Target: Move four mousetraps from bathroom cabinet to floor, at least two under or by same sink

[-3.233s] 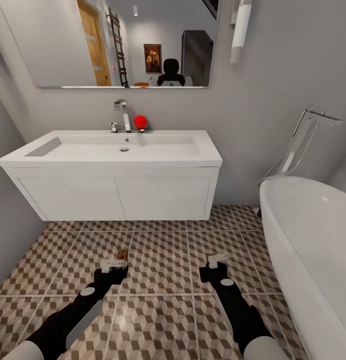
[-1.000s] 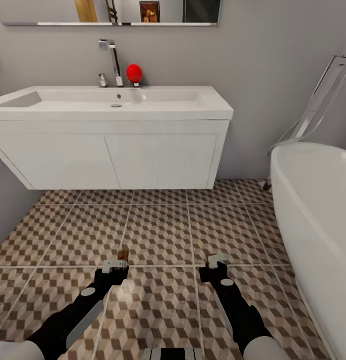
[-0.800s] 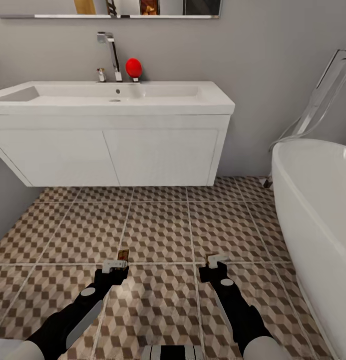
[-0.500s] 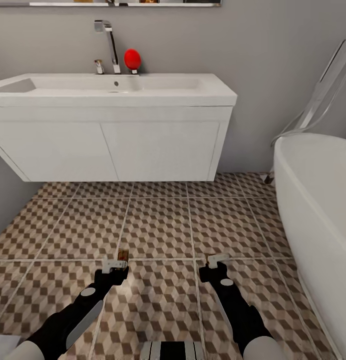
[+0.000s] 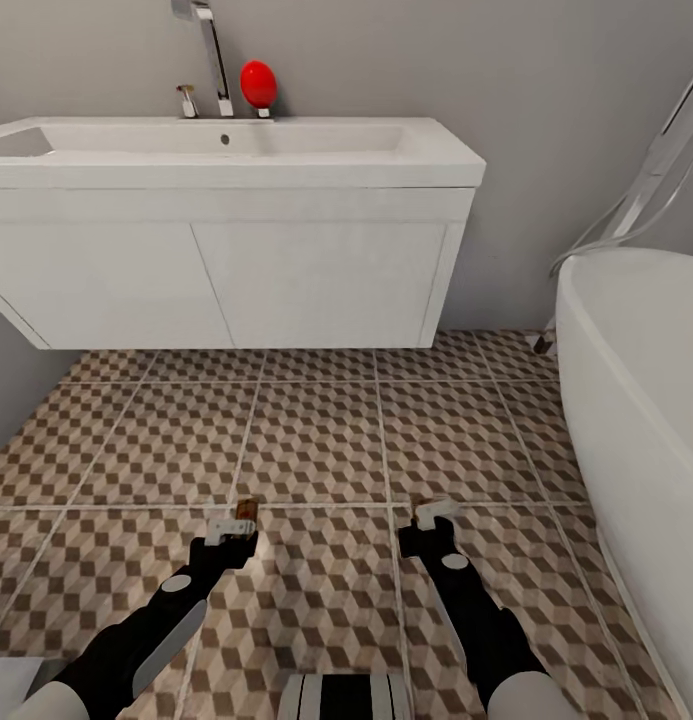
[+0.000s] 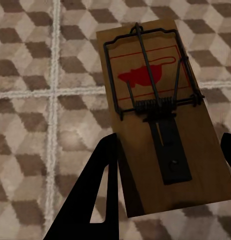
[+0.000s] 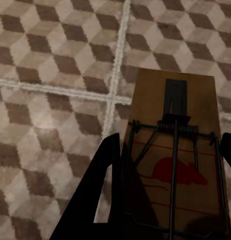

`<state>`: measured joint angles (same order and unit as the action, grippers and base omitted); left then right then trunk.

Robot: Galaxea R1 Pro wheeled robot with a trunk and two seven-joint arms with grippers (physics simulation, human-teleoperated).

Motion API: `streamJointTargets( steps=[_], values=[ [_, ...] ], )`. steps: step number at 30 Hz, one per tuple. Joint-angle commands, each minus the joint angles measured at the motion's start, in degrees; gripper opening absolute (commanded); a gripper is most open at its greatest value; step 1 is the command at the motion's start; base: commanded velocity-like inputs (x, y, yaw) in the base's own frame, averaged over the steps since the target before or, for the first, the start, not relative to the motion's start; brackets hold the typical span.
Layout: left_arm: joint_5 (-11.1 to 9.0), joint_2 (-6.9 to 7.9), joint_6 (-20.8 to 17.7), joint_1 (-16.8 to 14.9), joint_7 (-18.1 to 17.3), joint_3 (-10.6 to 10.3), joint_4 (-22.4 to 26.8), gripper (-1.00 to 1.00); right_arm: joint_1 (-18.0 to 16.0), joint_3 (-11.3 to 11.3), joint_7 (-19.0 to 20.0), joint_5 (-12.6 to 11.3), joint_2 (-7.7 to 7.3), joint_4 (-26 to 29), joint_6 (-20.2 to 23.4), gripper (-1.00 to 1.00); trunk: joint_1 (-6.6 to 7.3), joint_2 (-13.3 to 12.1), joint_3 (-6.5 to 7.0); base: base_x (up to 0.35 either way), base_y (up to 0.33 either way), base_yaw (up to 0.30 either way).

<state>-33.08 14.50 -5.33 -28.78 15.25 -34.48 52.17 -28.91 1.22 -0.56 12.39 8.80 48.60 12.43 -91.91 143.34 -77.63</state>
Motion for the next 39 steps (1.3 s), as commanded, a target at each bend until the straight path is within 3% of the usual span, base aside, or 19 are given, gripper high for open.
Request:
streamJointTargets(
  steps=[1, 4, 6, 9, 10, 12, 16, 20, 22, 25, 28, 32, 39],
  values=[
    [-0.32, 0.09, -0.12, -0.05, 0.57, -0.25, 0.01, -1.0, 0.0, 0.69, 0.01, 0.57, -0.07, 0.36, -1.05, -1.0, 0.01, 0.02, -0.05, 0.0, 0.0, 0.0],
    [-0.38, -0.25, -0.22, -0.05, 0.56, 0.13, -1.07, -1.0, 0.0, 2.93, -0.14, 0.66, -0.07, 0.64, -5.08, -1.0, 0.01, 0.02, -0.05, 0.0, 0.0, 0.0],
    [-0.4, -1.96, -0.98, -0.1, 0.52, 0.97, -3.15, -1.0, -0.55, 3.64, -0.29, 1.26, 0.05, 0.73, -5.96, -1.0, 0.01, 0.02, -0.05, 0.0, 0.0, 0.0],
    [-0.36, -3.49, -6.51, -1.83, 0.49, 2.97, -3.91, -1.0, -4.47, 4.01, -0.37, 2.95, 0.2, -0.52, -5.52, -1.0, 0.01, 0.02, -0.05, 0.0, 0.0, 0.0],
    [-0.38, -3.96, -11.06, -4.8, 0.49, 4.25, -4.28, -1.0, -7.14, 4.07, -0.35, 3.4, 0.26, -3.25, -4.46, -1.0, 0.01, 0.02, -0.05, 0.0, 0.0, 0.0],
    [-0.4, -4.34, -16.02, -9.54, 0.37, 5.91, -6.43, -1.0, -11.19, 4.11, -0.33, 3.68, 0.58, -8.12, -3.74, -1.0, 0.01, 0.02, -0.05, 0.0, 0.0, 0.0],
    [-0.34, -5.73, -19.96, -20.67, 0.25, 7.41, -15.15, -1.0, -20.78, 4.16, -0.33, 3.9, 1.2, -18.96, -3.61, -1.0, 0.01, 0.02, -0.05, 0.0, 0.0, 0.0],
    [-0.23, -6.38, -19.97, -24.3, 0.3, 7.57, -18.21, -1.0, -23.31, 4.14, -0.37, 3.87, 1.2, -21.59, -4.02, -1.0, 0.01, 0.02, -0.05, 0.0, 0.0, 0.0],
    [0.67, -6.46, -18.36, -24.78, 0.15, 7.46, -18.58, -1.0, -23.66, 4.19, -0.39, 3.87, 1.2, -22.12, -6.86, -1.0, 0.01, 0.02, -0.05, 0.0, 0.0, 0.0],
    [2.6, -6.77, -14.78, -24.95, 0.0, 6.85, -18.44, -1.0, -23.78, 4.22, -0.4, 3.8, 1.2, -22.34, -10.59, -1.0, 0.01, 0.02, -0.05, 0.0, 0.0, 0.0],
    [3.92, -7.61, -12.55, -25.06, 0.12, 4.84, -17.81, -1.0, -23.81, 4.22, -0.35, 3.79, 1.2, -22.29, -11.78, -1.0, 0.01, 0.02, -0.05, 0.0, 0.0, 0.0],
    [4.36, -8.02, -11.97, -25.08, 0.37, 3.39, -17.25, -1.0, -23.82, 4.3, -0.2, 3.84, 1.2, -21.35, -12.19, -1.0, 0.01, 0.02, -0.05, 0.0, 0.0, 0.0],
    [4.5, -7.54, -12.33, -25.08, 0.48, 3.17, -13.99, -1.0, -23.82, 4.33, -0.31, 3.87, 1.2, -17.85, -11.83, -1.0, 0.01, 0.02, -0.05, 0.0, 0.0, 0.0]
  ],
)
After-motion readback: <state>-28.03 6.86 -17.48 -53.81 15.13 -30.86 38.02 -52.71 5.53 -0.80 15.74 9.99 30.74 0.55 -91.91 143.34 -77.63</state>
